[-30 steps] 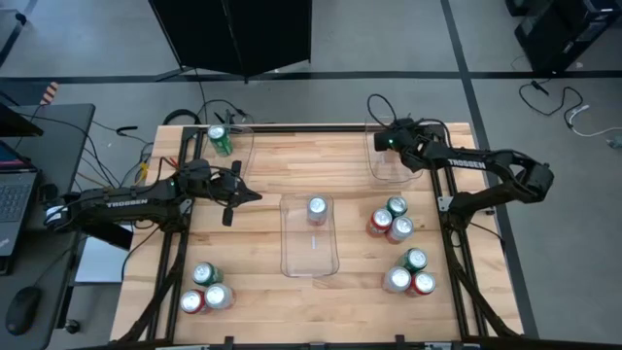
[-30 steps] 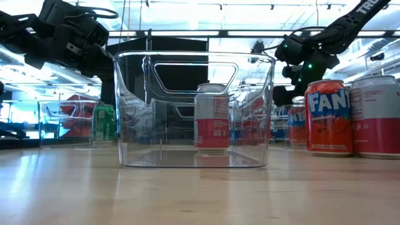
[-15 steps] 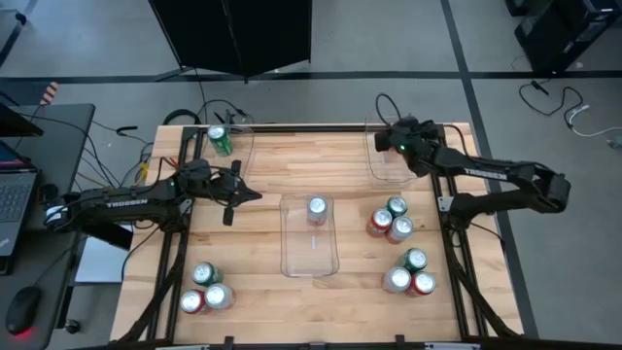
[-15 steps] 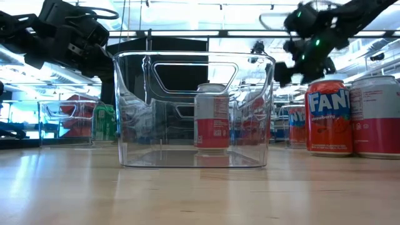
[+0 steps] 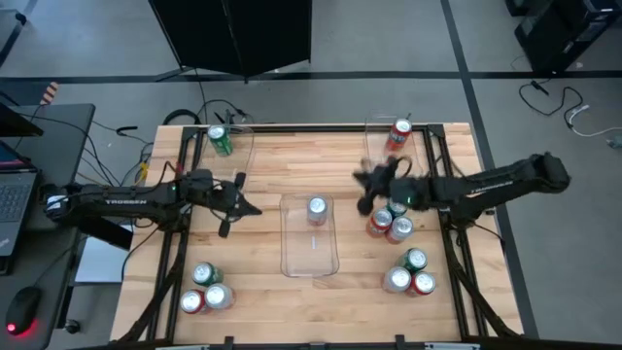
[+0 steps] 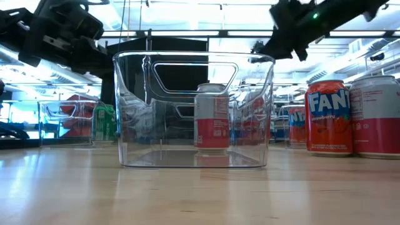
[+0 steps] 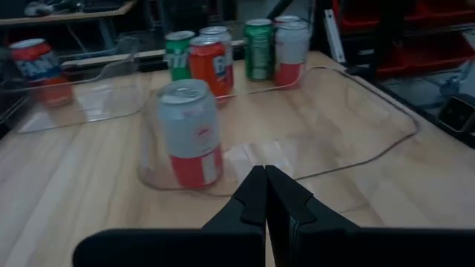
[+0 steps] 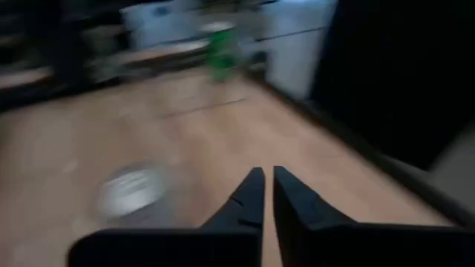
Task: Sort soda cans
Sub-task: Move the center transparent bin to the top middle of the table
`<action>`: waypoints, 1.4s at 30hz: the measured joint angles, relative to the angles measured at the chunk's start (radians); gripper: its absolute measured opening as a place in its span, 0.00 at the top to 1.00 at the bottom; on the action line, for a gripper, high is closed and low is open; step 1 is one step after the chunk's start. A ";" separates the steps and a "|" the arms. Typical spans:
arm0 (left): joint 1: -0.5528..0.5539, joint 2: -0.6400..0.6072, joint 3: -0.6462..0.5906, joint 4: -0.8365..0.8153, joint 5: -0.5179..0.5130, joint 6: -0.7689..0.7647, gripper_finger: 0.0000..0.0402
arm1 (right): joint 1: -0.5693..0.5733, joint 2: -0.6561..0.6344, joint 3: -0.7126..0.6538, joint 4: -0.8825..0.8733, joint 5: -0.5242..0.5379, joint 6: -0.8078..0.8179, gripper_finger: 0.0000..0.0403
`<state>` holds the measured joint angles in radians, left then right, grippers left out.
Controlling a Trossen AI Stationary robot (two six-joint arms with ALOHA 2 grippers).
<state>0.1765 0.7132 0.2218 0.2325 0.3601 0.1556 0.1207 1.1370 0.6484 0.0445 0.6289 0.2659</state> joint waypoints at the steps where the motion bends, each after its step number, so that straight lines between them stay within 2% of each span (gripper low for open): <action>1: -0.018 0.000 0.000 0.000 -0.019 0.001 0.99 | 0.043 0.029 0.018 0.001 -0.006 0.002 0.98; 7: -0.076 0.000 0.000 -0.001 -0.103 0.017 0.99 | 0.240 0.257 0.236 -0.012 -0.100 0.004 0.96; 11: -0.081 0.000 0.000 -0.006 -0.114 0.017 0.99 | 0.310 0.447 0.450 -0.135 -0.157 0.001 0.99; 19: -0.081 0.000 0.000 -0.046 -0.135 0.016 0.99 | 0.353 0.764 0.865 -0.438 -0.287 0.060 0.99; 24: -0.081 0.000 0.000 -0.049 -0.153 0.016 0.99 | 0.342 0.904 1.046 -0.623 -0.346 0.105 0.99; 28: -0.081 0.000 0.000 -0.053 -0.154 0.016 0.99 | 0.319 0.964 1.110 -0.694 -0.362 0.125 0.99; 32: -0.081 0.000 0.000 -0.054 -0.158 0.016 0.99 | 0.292 0.974 1.116 -0.748 -0.359 0.135 0.99; 37: -0.081 0.000 0.000 -0.055 -0.160 0.016 0.99 | 0.256 0.969 1.116 -0.817 -0.277 0.134 1.00; 42: -0.081 0.000 0.000 -0.055 -0.161 0.015 0.99 | 0.220 0.973 1.116 -0.834 -0.269 0.121 1.00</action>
<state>0.0959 0.7132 0.2218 0.1780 0.1989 0.1707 0.3408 2.1098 1.7645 -0.7893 0.3602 0.3866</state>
